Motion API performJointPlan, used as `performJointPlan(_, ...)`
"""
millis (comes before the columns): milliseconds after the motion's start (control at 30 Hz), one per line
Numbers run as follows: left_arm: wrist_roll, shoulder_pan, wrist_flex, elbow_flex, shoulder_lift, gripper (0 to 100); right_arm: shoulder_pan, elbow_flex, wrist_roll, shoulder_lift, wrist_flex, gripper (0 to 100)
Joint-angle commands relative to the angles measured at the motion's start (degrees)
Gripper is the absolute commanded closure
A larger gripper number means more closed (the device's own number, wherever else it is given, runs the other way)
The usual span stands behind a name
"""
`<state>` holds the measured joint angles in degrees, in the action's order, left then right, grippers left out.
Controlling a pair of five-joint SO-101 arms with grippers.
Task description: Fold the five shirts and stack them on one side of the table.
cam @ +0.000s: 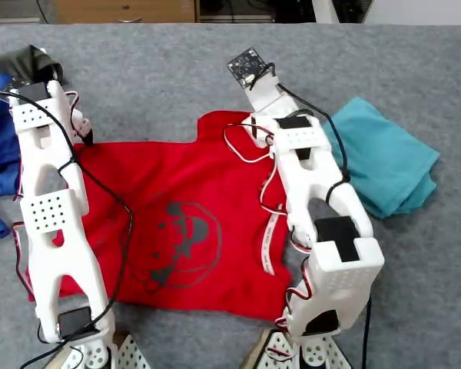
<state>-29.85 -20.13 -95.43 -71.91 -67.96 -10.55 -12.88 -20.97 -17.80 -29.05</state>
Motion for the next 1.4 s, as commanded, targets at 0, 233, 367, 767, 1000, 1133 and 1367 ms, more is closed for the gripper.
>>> performJointPlan(0, -0.7, -0.18, 0.35, 0.26, -0.22, 93, 0.13, 0.4, 0.09, 0.13, 1.41, 99.4)
performJointPlan(233, -0.7, -0.09, 2.55, 0.26, -0.4, 98, 0.13, 0.4, 0.09, 0.13, 1.41, 99.4)
performJointPlan(367, -0.62, 0.18, 2.55, 0.26, -0.31, 98, 0.13, 0.4, 0.09, 0.13, 1.41, 99.4)
performJointPlan(767, 8.97, 2.55, -5.54, -20.57, 0.84, 98, -1.71, 5.49, -2.29, 2.15, -5.71, 99.4)
performJointPlan(1000, 20.75, 2.64, -5.71, -19.52, 16.04, 98, -1.71, 17.63, -2.29, 17.45, -22.86, 99.4)
performJointPlan(1133, 23.91, 2.81, -5.71, -9.85, 31.6, 98, -1.63, 28.35, -2.29, 26.07, -29.54, 99.5)
performJointPlan(1367, 24.0, 2.9, -5.71, 9.58, 60.44, 98, -1.71, 48.57, -2.29, 31.43, -37.01, 99.5)
